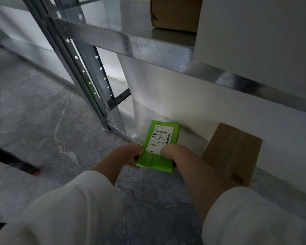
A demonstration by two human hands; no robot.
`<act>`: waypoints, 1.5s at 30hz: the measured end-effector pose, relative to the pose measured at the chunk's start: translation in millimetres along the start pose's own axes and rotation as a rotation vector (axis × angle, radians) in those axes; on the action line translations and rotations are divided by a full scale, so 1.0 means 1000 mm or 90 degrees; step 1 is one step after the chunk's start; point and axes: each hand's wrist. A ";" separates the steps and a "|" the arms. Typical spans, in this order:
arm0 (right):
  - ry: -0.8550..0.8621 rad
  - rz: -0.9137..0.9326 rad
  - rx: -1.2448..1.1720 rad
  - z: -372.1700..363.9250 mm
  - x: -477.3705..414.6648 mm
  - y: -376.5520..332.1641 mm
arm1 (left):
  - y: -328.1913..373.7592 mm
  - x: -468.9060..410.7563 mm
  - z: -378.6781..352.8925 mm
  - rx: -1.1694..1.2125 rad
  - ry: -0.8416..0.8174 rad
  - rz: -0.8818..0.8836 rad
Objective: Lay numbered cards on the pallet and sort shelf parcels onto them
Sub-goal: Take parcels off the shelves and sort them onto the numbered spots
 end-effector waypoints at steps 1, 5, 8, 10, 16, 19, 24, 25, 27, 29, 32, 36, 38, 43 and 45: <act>-0.001 -0.004 -0.009 0.001 0.001 0.001 | 0.000 0.004 0.000 0.012 -0.034 -0.003; 0.001 -0.010 -0.017 0.011 0.008 0.009 | -0.006 0.019 0.006 0.046 -0.113 -0.012; -0.062 -0.039 -0.104 0.014 0.013 0.014 | -0.012 0.022 0.011 0.097 -0.059 -0.053; -0.100 -0.078 -0.203 0.014 0.016 0.010 | -0.013 0.021 0.014 0.158 -0.001 -0.089; -0.085 -0.061 -0.284 0.023 0.019 0.011 | -0.010 0.031 0.024 0.237 -0.083 -0.139; -0.095 -0.035 -0.377 0.030 0.023 0.013 | -0.008 0.040 0.032 0.178 -0.130 -0.132; -0.173 0.054 -0.525 0.034 0.027 0.004 | -0.003 0.045 0.044 0.172 -0.197 -0.110; -0.171 0.053 -0.511 0.032 0.026 0.002 | -0.004 0.046 0.039 0.165 -0.210 -0.098; -0.141 0.028 -0.492 0.023 0.027 -0.001 | -0.010 0.044 0.023 0.154 -0.210 -0.081; -0.064 0.006 -0.481 0.014 0.020 -0.001 | -0.017 0.036 0.009 0.148 -0.193 -0.083; 0.037 -0.011 -0.439 0.008 0.011 -0.001 | -0.019 0.030 0.001 0.098 -0.162 -0.078; 0.061 0.012 -0.583 0.005 0.005 -0.006 | -0.013 0.029 0.002 0.182 -0.115 -0.093; 0.061 0.029 -0.619 0.003 0.005 -0.010 | -0.011 0.027 0.003 0.214 -0.126 -0.106; 0.096 0.017 -0.567 0.005 0.002 -0.012 | -0.012 0.024 0.004 0.185 -0.079 -0.087; 0.121 0.018 -0.507 0.006 0.001 -0.011 | -0.008 0.027 0.000 0.183 -0.085 -0.062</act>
Point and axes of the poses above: each hand's wrist, its own x-axis away from the middle knuckle, its own z-axis out of the back of the hand, y = z × x, and after that the axes turned 6 degrees about z, right-handed
